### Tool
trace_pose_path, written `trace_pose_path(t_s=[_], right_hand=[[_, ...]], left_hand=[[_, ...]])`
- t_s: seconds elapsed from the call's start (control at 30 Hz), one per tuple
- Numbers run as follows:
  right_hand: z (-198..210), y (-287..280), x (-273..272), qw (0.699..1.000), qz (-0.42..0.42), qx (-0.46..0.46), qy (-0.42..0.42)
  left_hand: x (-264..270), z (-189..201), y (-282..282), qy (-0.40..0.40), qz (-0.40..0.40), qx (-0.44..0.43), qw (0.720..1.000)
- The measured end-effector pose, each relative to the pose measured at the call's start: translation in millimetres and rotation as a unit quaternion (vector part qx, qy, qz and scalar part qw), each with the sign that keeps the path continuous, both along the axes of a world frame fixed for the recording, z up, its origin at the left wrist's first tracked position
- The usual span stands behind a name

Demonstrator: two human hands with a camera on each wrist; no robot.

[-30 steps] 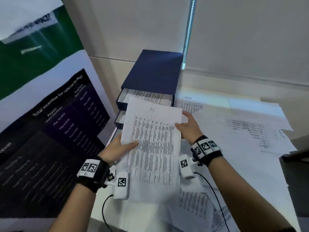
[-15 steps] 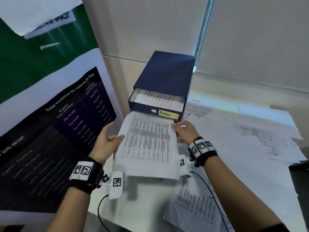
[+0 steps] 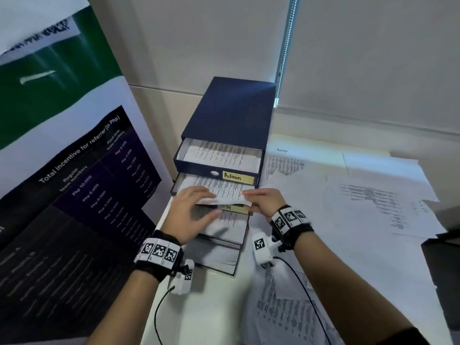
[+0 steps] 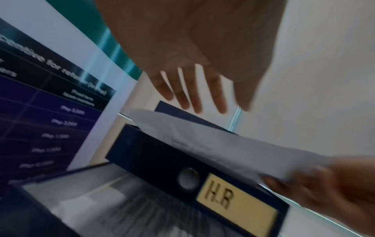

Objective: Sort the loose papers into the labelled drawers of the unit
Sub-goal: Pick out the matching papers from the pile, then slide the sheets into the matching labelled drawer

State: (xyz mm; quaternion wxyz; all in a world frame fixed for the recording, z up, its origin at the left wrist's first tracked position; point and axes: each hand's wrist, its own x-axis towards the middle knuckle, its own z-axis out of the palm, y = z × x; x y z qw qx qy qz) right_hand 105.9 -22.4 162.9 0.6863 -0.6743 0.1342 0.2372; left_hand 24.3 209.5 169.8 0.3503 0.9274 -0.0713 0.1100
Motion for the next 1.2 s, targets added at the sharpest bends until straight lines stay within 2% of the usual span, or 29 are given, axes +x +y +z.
trace_pose_path(t_s=[0.07,0.1,0.2,0.27,0.3,0.4,0.47,0.53,0.6,0.63,0.7,0.73,0.77,0.83,0.9,0.93,0.97,1.03,1.1,1.2], right_hand=[[-3.6,3.6,10.9,1.0,-0.025,0.008,0.003],[-4.6,4.2,12.4,0.998,-0.033,0.041,0.017],[-6.0,-4.7,6.5,0.984,-0.051,0.157,0.06],[-12.6,-25.1,-2.0,0.98,-0.058,0.18,0.057],[-17.9,-39.6,-5.6,0.984,-0.061,0.161,0.052],[-50.4,-102.5,-13.1,0.994,-0.07,0.034,0.077],[-84.7,-158.9,-17.1,0.983,-0.06,-0.133,0.112],[-115.7,-217.0,-25.8,0.937,-0.044,-0.308,0.16],[-131.9,-269.1,-43.8,0.872,-0.07,-0.433,0.216],[-135.7,-290.8,-53.9,0.842,-0.084,-0.481,0.231],[-139.2,-325.4,-73.3,0.804,-0.111,-0.533,0.239],[-141.9,-339.0,-79.8,0.796,-0.123,-0.543,0.238],[-144.3,-350.0,-84.7,0.791,-0.132,-0.549,0.237],[-144.8,-363.9,-88.4,0.786,-0.139,-0.555,0.233],[-145.1,-370.6,-86.8,0.788,-0.14,-0.559,0.216],[-146.0,-372.6,-85.9,0.794,-0.142,-0.553,0.208],[-147.2,-375.3,-84.3,0.801,-0.147,-0.544,0.202],[-148.8,-384.8,-82.0,0.808,-0.166,-0.529,0.198],[-147.3,-398.8,-76.6,0.812,-0.199,-0.51,0.202],[-140.7,-410.7,-66.2,0.837,-0.245,-0.45,0.192]], left_hand=[[0.6,-9.9,-11.3,0.041,-0.081,0.104,0.99],[4.4,-15.8,-16.1,0.054,-0.101,0.153,0.982],[22.4,-28.2,-20.2,0.119,-0.105,0.227,0.961],[33.0,-36.0,-22.8,0.136,-0.095,0.269,0.949],[38.6,-39.3,-23.6,0.135,-0.087,0.285,0.945],[52.2,-41.5,-40.7,0.101,-0.065,0.273,0.954],[57.0,-42.5,-66.8,0.031,-0.072,0.234,0.969],[55.8,-43.9,-97.8,-0.044,-0.094,0.186,0.977],[53.9,-43.6,-126.3,-0.105,-0.095,0.151,0.978],[53.8,-45.3,-137.4,-0.129,-0.087,0.144,0.977],[53.9,-53.9,-156.7,-0.14,-0.078,0.132,0.978],[54.8,-57.5,-167.5,-0.124,-0.09,0.126,0.98],[56.7,-64.7,-179.3,-0.076,-0.116,0.118,0.983],[59.9,-84.0,-207.3,0.116,-0.157,0.121,0.973],[60.7,-113.2,-236.6,0.306,-0.155,0.187,0.921],[58.7,-127.1,-249.9,0.353,-0.16,0.229,0.893],[55.7,-138.6,-262.8,0.374,-0.165,0.263,0.874],[45.8,-154.7,-283.7,0.386,-0.162,0.301,0.857],[35.4,-164.3,-294.7,0.382,-0.141,0.315,0.858],[26.9,-166.6,-299.7,0.326,-0.113,0.341,0.875]])
